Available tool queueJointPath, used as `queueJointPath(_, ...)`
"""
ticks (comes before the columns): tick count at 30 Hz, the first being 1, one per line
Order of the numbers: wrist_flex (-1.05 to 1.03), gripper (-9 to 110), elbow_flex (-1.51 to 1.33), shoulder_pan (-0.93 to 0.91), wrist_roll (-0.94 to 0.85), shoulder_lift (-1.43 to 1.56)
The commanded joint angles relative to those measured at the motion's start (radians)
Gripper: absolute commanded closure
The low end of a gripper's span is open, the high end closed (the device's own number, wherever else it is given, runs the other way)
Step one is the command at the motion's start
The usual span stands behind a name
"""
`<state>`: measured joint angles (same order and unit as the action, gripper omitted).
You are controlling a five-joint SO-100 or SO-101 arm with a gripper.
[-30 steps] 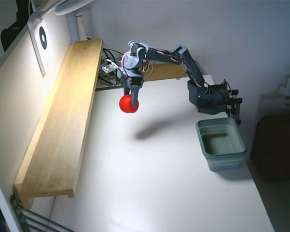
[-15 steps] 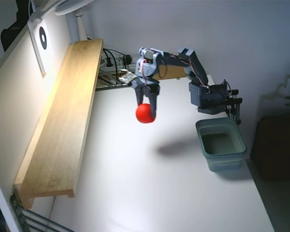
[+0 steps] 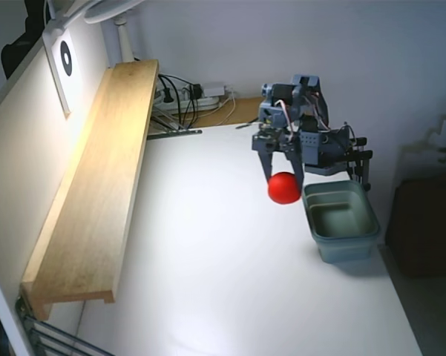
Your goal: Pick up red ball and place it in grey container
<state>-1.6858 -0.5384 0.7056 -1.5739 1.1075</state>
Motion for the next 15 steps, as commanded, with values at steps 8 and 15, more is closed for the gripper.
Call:
queueJointPath(8, -0.009, 78, 0.047, 0.179, 0.003, 0.032)
queueJointPath(15, -0.009, 78, 0.047, 0.231, 0.003, 0.032)
